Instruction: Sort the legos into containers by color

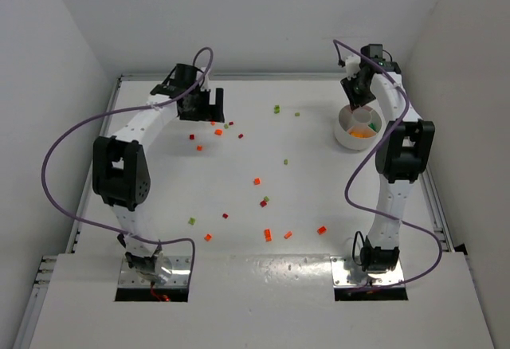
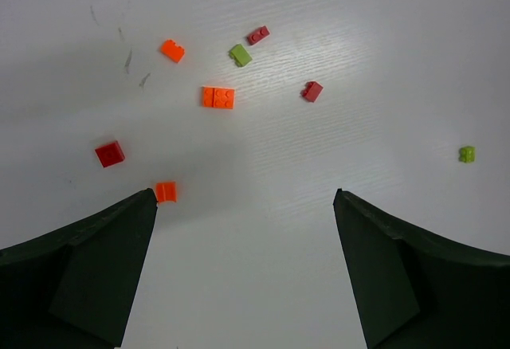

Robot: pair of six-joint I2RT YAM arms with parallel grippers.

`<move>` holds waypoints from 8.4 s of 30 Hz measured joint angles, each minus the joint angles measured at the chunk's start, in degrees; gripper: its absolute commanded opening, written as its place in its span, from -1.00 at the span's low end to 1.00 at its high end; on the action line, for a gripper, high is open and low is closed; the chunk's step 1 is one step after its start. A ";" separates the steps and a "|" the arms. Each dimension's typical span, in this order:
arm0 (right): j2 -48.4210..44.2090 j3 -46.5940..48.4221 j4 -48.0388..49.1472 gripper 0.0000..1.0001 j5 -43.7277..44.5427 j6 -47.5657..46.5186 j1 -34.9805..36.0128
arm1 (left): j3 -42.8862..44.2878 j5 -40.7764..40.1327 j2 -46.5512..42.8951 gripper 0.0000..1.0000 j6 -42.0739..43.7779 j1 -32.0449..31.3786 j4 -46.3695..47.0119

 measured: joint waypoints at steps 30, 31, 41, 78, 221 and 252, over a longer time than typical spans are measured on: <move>-15.39 -10.88 -0.79 0.08 -14.03 3.93 0.00 | 23.82 -6.75 27.34 -0.25 17.07 -5.64 -0.96; -15.39 -10.95 -0.83 0.08 -14.27 4.00 0.00 | 24.52 -5.79 27.82 -0.25 17.77 -5.64 -1.07; -15.39 -11.02 -0.83 0.05 -15.37 4.61 0.00 | 28.79 -0.63 33.07 -0.20 20.79 -5.64 -1.84; -15.39 -11.32 -2.05 0.05 -18.51 4.63 0.00 | 28.74 0.76 34.21 -0.49 23.82 -5.16 -2.62; -0.98 2.97 -2.69 -0.99 1.81 -21.62 0.83 | -3.58 6.05 -5.33 0.99 4.68 -6.88 3.58; 1.03 2.97 -2.67 -0.33 5.73 -26.99 0.70 | -3.58 6.69 -4.20 0.99 5.07 -6.91 2.97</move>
